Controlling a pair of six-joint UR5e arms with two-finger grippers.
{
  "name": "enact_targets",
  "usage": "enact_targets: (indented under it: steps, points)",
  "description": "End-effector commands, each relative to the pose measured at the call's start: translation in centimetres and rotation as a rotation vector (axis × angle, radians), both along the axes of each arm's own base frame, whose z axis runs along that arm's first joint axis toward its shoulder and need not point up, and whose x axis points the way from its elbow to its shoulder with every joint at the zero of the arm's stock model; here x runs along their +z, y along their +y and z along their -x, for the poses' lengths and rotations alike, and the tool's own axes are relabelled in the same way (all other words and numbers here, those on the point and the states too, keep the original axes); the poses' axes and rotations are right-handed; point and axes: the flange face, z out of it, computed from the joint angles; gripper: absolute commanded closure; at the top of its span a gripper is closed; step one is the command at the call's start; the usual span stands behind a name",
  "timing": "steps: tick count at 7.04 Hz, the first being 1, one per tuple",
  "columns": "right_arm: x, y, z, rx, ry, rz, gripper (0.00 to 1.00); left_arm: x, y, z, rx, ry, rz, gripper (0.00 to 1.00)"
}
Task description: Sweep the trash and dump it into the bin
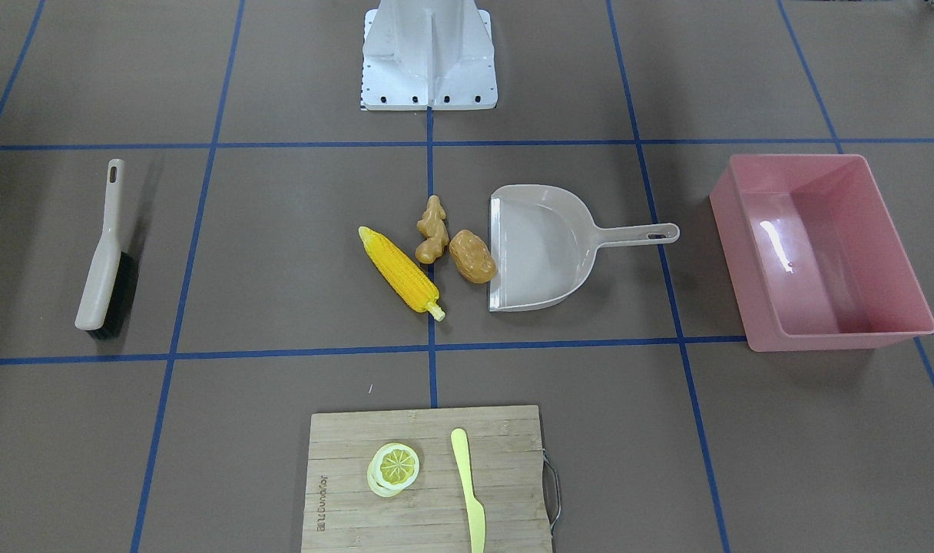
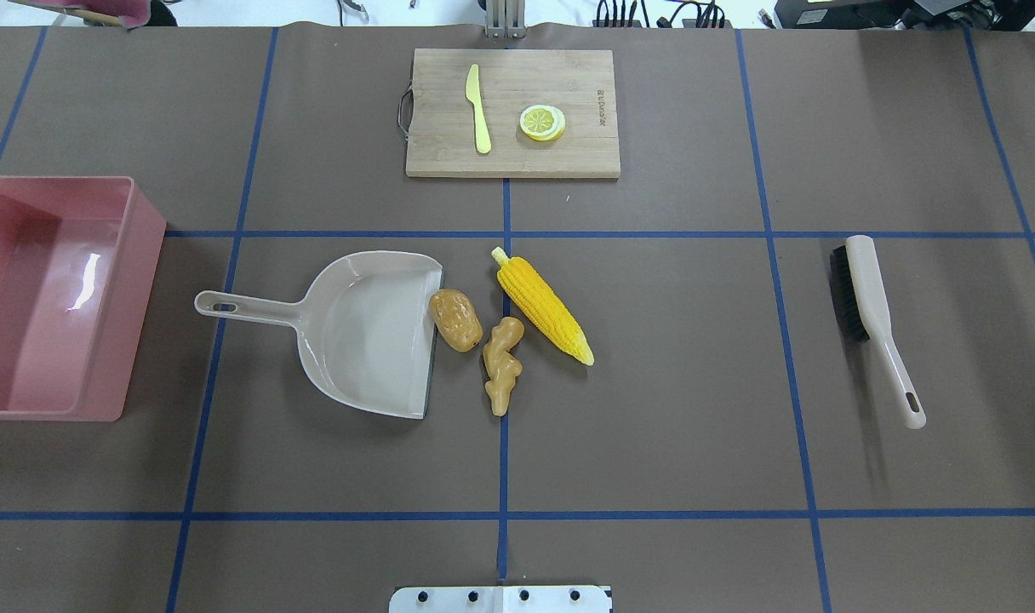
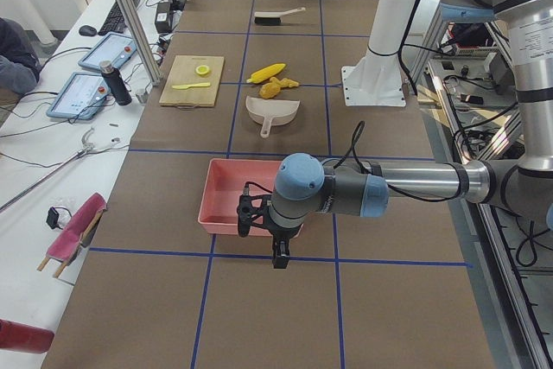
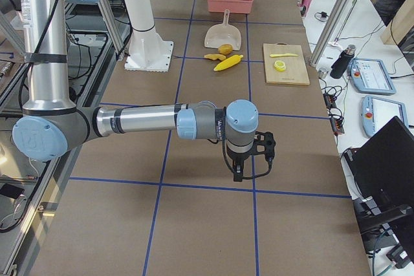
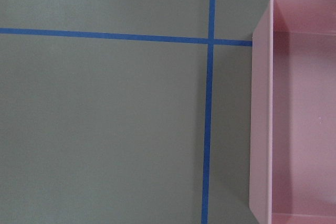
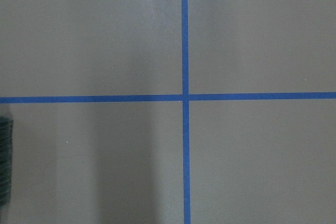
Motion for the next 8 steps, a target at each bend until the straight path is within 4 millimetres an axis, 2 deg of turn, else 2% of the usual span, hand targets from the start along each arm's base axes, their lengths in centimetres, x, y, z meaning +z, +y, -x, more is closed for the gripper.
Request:
enact_targets:
  steps: [1, 3, 4, 6, 7, 8]
  points:
    - [-0.1, -0.1, 0.0, -0.001, -0.003, -0.003, 0.00, 0.8, -1.5, 0.0, 0.002, 0.004, 0.001, 0.01]
    - [0.2, 0.1, 0.0, -0.001, -0.007, 0.003, 0.00, 0.0, -2.2, -0.1, 0.010, 0.002, -0.022, 0.01]
    - [0.0, 0.2, 0.1, -0.001, -0.013, 0.002, 0.00, -2.0, -3.8, -1.3, 0.045, -0.003, -0.085, 0.01]
    - [0.2, 0.2, -0.1, 0.010, -0.008, 0.017, 0.00, -6.3, -7.3, -7.2, 0.174, -0.040, -0.343, 0.01]
    - [0.5, 0.4, -0.1, 0.011, -0.013, 0.030, 0.00, -8.4, -9.5, -10.6, 0.233, -0.069, -0.398, 0.01]
    - [1.6, 0.4, 0.0, 0.010, -0.020, 0.054, 0.00, -11.7, -10.1, -14.9, 0.295, -0.105, -0.465, 0.01]
